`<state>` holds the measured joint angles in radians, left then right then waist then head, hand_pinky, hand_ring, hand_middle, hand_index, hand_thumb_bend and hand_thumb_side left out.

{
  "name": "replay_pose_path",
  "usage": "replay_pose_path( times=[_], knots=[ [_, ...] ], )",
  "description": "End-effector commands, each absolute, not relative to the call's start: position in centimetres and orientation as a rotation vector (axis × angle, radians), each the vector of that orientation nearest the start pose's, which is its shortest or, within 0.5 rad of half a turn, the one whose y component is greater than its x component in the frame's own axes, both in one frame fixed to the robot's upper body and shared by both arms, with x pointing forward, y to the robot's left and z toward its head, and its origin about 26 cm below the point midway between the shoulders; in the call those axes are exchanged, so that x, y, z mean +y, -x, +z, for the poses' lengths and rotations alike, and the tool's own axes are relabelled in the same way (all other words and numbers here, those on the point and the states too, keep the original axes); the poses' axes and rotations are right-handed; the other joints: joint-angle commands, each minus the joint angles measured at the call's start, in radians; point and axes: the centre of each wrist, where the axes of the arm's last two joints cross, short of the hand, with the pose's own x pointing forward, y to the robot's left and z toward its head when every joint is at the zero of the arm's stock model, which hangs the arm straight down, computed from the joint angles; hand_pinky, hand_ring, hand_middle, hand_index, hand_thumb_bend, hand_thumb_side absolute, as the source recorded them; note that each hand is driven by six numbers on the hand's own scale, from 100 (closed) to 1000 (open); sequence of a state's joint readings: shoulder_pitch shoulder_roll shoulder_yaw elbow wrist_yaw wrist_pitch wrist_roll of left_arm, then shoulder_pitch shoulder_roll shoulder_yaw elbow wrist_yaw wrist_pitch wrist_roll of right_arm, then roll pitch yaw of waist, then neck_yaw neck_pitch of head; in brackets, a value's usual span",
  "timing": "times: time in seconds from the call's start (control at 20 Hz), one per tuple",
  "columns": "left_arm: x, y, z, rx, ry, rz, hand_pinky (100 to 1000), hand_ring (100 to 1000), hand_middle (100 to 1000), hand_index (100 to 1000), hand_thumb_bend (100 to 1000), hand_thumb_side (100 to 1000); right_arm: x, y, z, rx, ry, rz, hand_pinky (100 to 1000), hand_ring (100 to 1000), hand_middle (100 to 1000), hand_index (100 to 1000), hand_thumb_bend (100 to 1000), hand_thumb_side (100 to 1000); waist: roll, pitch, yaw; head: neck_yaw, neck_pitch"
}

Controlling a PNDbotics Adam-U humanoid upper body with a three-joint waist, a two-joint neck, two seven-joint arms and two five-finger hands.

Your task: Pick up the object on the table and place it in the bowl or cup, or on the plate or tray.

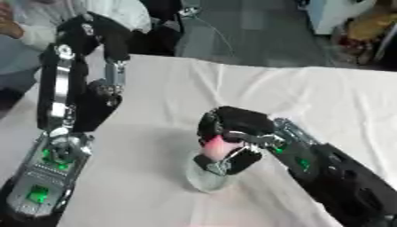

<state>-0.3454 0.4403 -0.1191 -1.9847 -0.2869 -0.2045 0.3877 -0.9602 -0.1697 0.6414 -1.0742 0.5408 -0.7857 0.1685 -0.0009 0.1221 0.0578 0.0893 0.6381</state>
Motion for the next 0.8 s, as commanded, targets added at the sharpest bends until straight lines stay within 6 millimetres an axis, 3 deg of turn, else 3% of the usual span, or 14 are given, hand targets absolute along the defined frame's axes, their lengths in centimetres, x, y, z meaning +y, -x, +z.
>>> replay_pose_path(
  times=[0.05, 0.8],
  knots=[
    [24.5, -30.2, 21.7, 3.463, 0.731, 0.464, 536, 388, 558, 622, 100, 660, -5.9, -42.5, 14.7, 2.426, 0.158, -2.08, 100, 100, 100, 255, 100, 489, 0.006, -0.01, 0.003, 0.002, -0.016],
    [24.3, -30.2, 21.8, 3.46, 0.719, 0.456, 536, 388, 559, 622, 100, 660, -5.4, -42.2, 13.4, 2.405, 0.197, -2.102, 100, 100, 100, 254, 100, 500, 0.008, -0.005, 0.012, 0.007, -0.026]
  ],
)
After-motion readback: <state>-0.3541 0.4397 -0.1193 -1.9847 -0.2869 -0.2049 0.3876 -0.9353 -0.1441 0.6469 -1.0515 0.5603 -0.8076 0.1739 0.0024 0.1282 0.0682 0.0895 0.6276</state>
